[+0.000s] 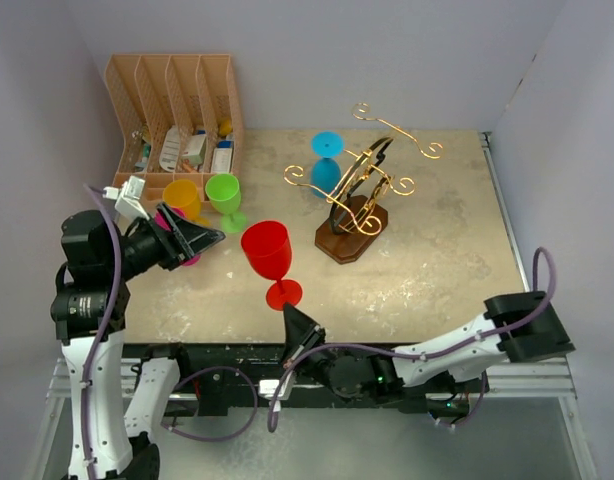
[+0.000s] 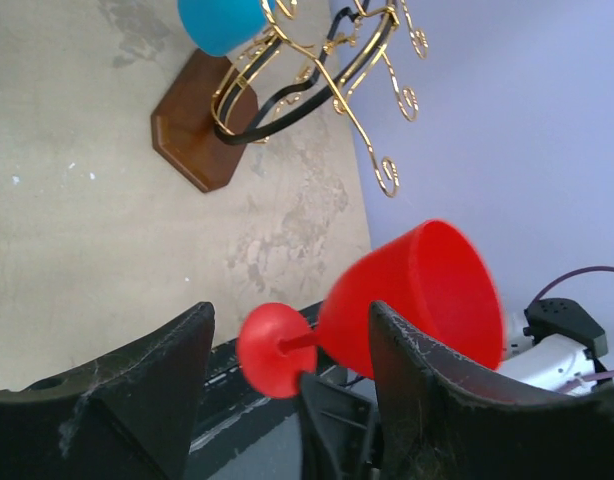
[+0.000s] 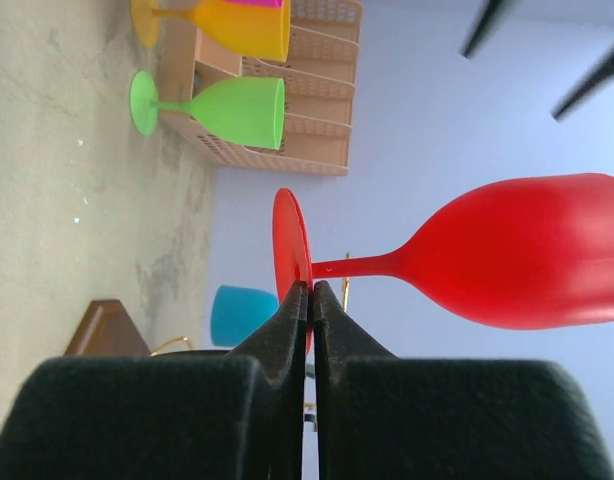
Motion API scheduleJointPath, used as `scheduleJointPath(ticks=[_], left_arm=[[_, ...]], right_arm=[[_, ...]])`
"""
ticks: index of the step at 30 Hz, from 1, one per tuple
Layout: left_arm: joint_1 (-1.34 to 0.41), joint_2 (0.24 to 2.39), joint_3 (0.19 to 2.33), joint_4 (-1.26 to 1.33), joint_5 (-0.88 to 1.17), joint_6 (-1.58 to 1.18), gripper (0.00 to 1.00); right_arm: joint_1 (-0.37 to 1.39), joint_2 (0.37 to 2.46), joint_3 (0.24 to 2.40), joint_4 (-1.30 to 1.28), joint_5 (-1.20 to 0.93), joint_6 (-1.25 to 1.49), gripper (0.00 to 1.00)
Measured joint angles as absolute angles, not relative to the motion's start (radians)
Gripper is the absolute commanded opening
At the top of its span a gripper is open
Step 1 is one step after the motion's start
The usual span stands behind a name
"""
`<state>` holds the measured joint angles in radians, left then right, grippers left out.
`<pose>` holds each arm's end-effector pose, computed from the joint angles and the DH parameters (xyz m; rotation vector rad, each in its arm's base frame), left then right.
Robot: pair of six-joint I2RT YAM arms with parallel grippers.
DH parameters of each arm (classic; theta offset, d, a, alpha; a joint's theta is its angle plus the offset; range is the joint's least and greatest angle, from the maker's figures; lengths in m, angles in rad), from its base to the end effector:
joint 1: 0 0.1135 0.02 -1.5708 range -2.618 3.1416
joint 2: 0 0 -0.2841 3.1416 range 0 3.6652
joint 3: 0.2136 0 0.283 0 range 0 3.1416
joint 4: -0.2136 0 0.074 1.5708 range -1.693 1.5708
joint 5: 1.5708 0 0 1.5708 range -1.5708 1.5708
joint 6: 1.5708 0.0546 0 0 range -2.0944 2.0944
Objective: Take the wine glass off the wine glass rack
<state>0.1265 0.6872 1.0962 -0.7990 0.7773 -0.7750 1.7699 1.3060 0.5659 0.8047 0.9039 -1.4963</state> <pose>0.1385 -0.0210 0.4158 -0.3689 1.9941 -1.1766 -0.0169 0.3005 0.2524 -1.4170 0.6253 -0.4614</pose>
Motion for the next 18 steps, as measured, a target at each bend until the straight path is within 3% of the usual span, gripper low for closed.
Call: scheduleJointPath(ticks=[7,18], left_arm=[[0.095,0.708,1.264,-0.92,0.777,-0.754,0.65],[0.055,0.705,1.268,-1.042,0.738,-0.685,0.61]], right_arm=[[1.746,1.502,0.572,0.946,0.91,-1.655,0.0],[1.734,1.538,0.593,1.035,0.927,-1.722,0.0]])
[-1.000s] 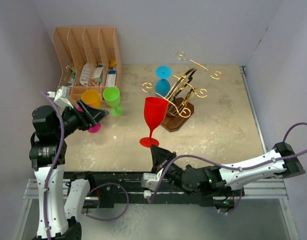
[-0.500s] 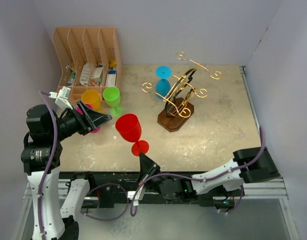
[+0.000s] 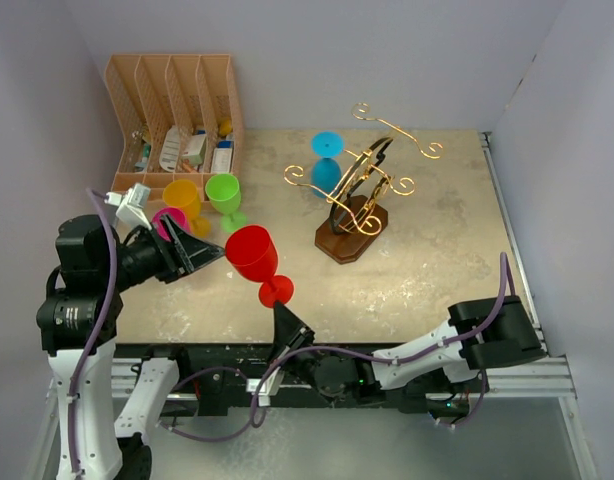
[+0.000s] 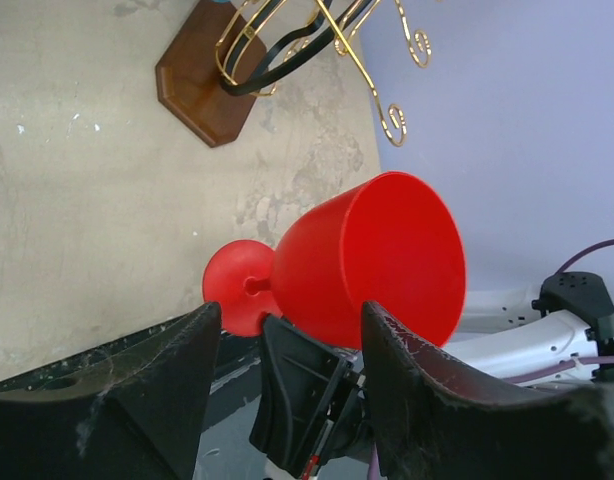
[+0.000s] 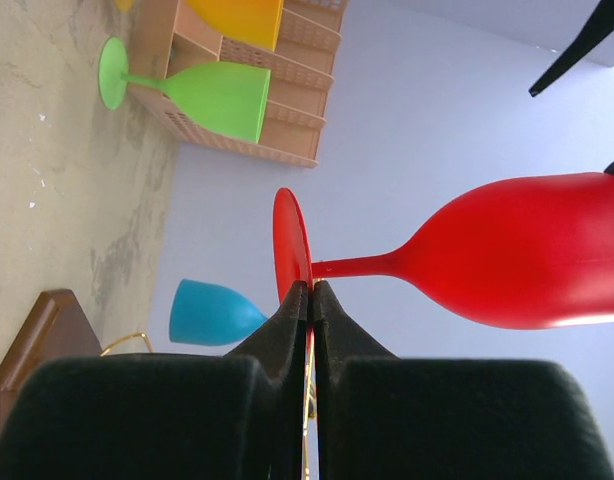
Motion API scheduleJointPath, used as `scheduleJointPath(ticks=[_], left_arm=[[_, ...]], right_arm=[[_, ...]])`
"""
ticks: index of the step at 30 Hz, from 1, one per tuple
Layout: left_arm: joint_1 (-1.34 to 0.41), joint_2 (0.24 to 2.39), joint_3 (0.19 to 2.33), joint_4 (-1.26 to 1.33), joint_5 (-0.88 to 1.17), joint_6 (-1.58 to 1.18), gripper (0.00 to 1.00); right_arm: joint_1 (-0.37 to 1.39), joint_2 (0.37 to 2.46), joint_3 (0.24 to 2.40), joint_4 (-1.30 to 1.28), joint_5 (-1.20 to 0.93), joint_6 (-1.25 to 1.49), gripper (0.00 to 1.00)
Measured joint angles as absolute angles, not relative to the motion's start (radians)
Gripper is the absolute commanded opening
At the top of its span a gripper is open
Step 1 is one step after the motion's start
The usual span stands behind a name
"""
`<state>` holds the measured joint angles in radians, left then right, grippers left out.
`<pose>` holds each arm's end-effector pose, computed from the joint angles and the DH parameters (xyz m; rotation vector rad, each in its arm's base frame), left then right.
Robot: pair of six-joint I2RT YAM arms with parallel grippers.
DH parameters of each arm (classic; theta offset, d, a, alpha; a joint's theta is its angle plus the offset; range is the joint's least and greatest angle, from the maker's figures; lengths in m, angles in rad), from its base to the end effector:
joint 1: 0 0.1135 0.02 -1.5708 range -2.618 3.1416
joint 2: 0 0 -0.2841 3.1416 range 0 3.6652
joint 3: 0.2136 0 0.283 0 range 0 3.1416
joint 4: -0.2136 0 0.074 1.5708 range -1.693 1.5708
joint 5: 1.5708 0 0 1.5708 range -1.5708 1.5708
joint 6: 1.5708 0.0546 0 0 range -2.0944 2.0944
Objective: Take the wine glass off the wine glass rack
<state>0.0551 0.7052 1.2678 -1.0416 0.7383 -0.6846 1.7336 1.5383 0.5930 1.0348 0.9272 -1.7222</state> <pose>0.1090 -0.0308 0.4432 -0.2918 2.0855 -1.1397 -0.0100 0.3304 0.2179 -1.4646 0.5235 -0.6738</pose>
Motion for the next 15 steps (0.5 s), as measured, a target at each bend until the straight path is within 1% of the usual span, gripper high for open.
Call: scheduleJointPath(ticks=[15], left_arm=[[0.037,0.725,1.26,-1.074,0.685,-0.645,0.61]], right_arm=[[1.733,1.597,0.622,1.029,0.934,-1.717,0.0]])
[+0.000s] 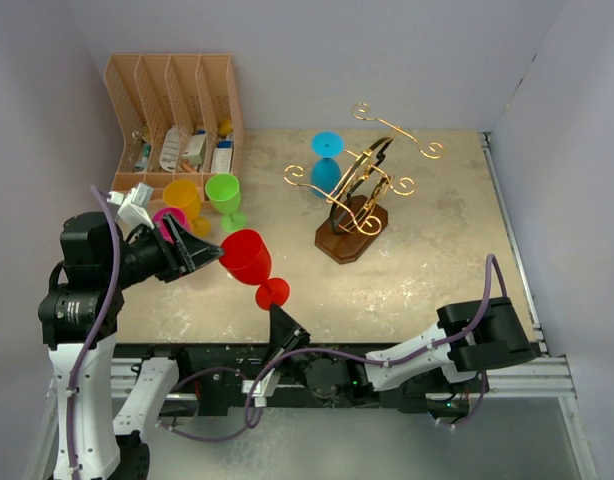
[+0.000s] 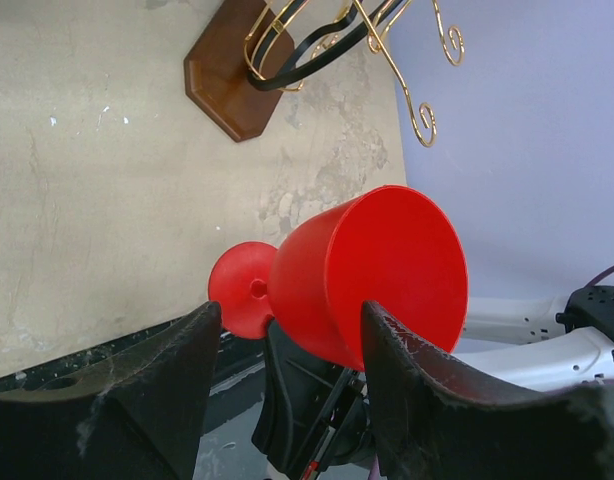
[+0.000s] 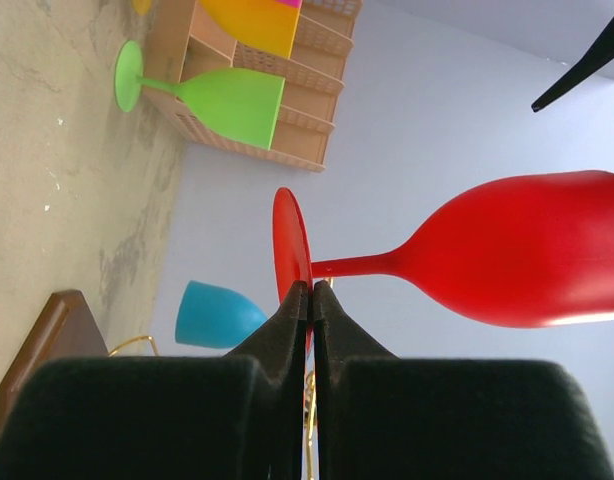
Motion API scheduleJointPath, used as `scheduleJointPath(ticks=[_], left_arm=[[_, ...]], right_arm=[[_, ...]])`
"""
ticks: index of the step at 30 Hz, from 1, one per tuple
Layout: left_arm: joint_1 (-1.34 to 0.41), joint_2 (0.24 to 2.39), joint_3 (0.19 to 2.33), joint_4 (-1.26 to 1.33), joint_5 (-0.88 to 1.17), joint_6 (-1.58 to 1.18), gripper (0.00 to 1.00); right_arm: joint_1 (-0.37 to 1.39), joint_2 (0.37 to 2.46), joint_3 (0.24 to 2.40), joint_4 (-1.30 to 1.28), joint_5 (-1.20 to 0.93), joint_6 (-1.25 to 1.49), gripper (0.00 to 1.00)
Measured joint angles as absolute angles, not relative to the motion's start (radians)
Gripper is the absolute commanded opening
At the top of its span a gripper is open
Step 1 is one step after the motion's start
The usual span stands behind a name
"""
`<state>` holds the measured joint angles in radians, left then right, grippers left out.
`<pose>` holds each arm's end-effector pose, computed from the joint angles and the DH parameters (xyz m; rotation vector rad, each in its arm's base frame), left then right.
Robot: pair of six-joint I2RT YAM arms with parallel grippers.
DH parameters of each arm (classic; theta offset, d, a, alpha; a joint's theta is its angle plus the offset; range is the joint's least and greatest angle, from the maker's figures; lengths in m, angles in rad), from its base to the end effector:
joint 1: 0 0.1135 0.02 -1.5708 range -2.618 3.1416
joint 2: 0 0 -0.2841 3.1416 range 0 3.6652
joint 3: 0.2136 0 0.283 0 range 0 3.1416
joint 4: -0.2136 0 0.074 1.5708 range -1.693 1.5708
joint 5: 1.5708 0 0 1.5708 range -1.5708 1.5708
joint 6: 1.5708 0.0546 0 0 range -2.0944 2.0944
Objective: Take the wine glass off the wine glass rack
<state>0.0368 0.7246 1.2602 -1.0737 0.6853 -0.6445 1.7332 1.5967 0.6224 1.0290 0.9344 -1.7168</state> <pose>0.1155 -0.0303 0.4350 -0.3029 2.1368 -1.0793 -0.0114 0.3413 0.2082 -1.4915 0.5198 -0.6911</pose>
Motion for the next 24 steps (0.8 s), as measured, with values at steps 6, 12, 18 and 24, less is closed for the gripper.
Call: scheduleJointPath(ticks=[6,12,18,24], left_arm=[[0.036,0.733,1.26,-1.074,0.683,-0.641,0.58],[0.024,0.749,1.26,-1.075,0.68,-0.63,0.57],[0.016,0.75,1.255,-1.079,0.676,-0.616,0.42],[0.012,0.75,1.225,-1.078,0.672,-0.604,0.21]], right_arm=[[1.733,1.597,0.627,1.018,0.935,-1.712,0.0],[1.733,1.642,0.666,1.016,0.945,-1.717,0.0],[1.733,1.696,0.683,1.022,0.951,-1.735,0.0],[1.733,1.705,0.685,1.032,0.952,-1.74,0.0]])
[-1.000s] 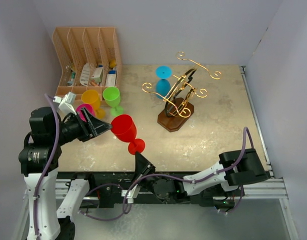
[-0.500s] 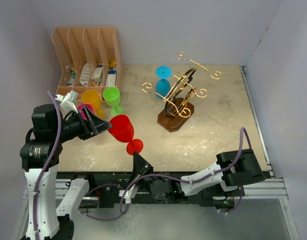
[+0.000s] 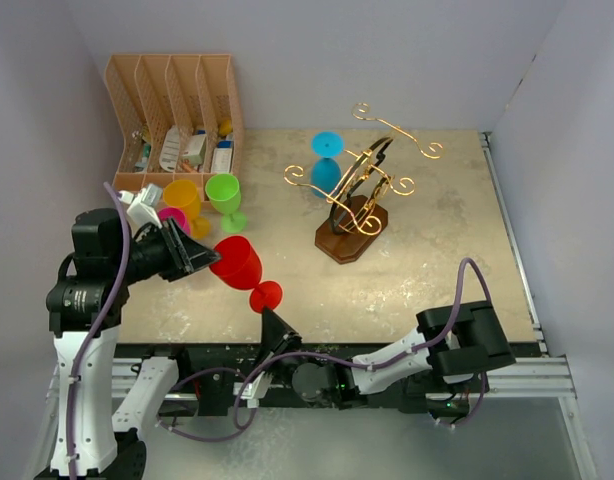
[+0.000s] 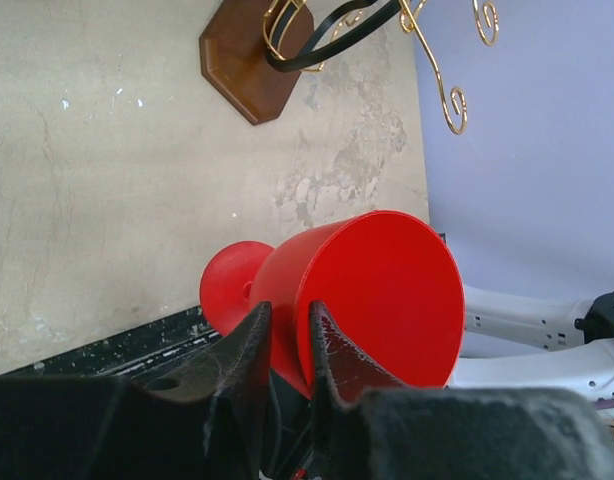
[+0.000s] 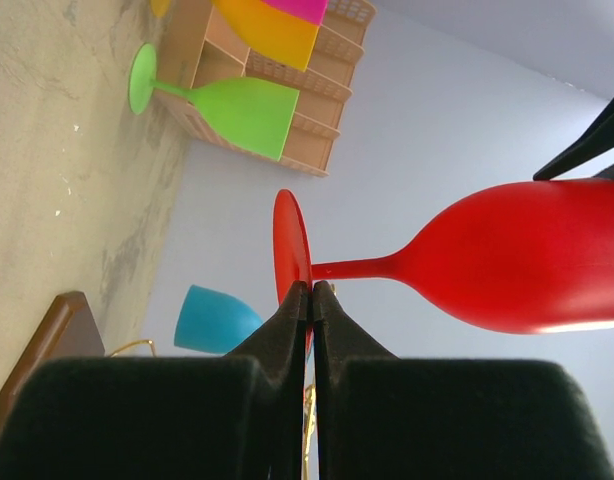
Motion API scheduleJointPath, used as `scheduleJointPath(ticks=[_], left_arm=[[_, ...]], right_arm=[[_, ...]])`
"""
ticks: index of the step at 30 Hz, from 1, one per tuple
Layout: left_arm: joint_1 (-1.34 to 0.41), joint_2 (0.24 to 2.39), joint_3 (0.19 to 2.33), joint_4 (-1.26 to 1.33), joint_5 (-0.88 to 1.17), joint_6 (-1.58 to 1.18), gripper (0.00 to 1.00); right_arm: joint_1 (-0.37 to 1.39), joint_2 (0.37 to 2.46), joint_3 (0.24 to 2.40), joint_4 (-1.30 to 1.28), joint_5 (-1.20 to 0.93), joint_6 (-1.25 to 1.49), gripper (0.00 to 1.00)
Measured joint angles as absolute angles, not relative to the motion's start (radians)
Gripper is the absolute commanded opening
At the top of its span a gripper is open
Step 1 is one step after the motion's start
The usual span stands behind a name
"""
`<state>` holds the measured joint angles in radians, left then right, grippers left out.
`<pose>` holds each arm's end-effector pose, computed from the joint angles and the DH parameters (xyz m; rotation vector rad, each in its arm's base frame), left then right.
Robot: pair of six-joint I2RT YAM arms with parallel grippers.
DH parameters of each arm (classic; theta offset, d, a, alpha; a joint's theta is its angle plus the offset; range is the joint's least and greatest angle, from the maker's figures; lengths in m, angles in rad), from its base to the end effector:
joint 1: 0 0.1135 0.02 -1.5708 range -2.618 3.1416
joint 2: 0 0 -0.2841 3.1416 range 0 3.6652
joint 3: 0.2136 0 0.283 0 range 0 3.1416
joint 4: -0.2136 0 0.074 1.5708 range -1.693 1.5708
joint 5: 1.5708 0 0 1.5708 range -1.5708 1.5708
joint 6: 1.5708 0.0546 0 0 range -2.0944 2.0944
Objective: Take the wine glass off the wine glass rack
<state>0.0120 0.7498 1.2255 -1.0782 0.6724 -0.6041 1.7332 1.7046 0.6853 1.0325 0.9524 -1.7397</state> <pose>0.1270 -0.0325 0.4210 -0.2792 2.1987 -1.0631 -0.0142 0.3620 0.1923 -1.5324 0.5009 -0.7417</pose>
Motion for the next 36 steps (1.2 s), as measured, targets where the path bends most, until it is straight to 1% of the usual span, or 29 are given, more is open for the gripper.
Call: scheduleJointPath(ticks=[2,3,4,5,7,8,10,11,15,20,29,32,36], left_arm=[[0.012,0.75,1.209,-1.07,0.672,-0.601,0.15],[0.012,0.75,1.201,-1.061,0.672,-0.6,0.11],[0.012,0.75,1.193,-1.055,0.672,-0.599,0.03],[0.012,0.75,1.187,-1.046,0.672,-0.597,0.0],[0.012,0.75,1.172,-1.031,0.663,-0.582,0.0],[0.012,0.75,1.164,-1.025,0.655,-0.578,0.0],[0.012,0.751,1.152,-1.019,0.644,-0.567,0.0],[0.012,0.753,1.148,-1.016,0.64,-0.564,0.0],[0.008,0.777,1.146,-1.018,0.63,-0.56,0.0],[0.006,0.837,1.161,-1.006,0.6,-0.559,0.0],[0.005,0.995,1.229,-0.95,0.508,-0.527,0.0],[0.004,1.069,1.255,-0.934,0.439,-0.486,0.0],[-0.001,1.165,1.266,-0.902,0.311,-0.43,0.0]], right_arm=[[1.733,1.705,0.685,1.032,0.954,-1.74,0.0],[1.733,1.705,0.685,1.029,0.956,-1.74,0.0],[1.733,1.705,0.685,1.027,0.958,-1.739,0.0],[1.733,1.705,0.685,1.024,0.961,-1.74,0.0],[1.733,1.705,0.685,1.019,0.975,-1.74,0.0],[1.733,1.705,0.685,1.015,0.982,-1.739,0.02],[1.733,1.704,0.685,1.0,0.988,-1.739,0.18],[1.732,1.703,0.685,0.993,0.992,-1.734,0.24],[1.732,1.652,0.685,0.945,1.003,-1.708,0.34],[1.745,1.509,0.685,0.808,1.013,-1.599,0.36],[1.789,1.267,0.688,0.637,1.013,-1.41,0.36],[1.789,1.227,0.758,0.578,1.036,-1.321,0.34],[1.789,1.214,0.838,0.591,1.068,-1.269,0.33]])
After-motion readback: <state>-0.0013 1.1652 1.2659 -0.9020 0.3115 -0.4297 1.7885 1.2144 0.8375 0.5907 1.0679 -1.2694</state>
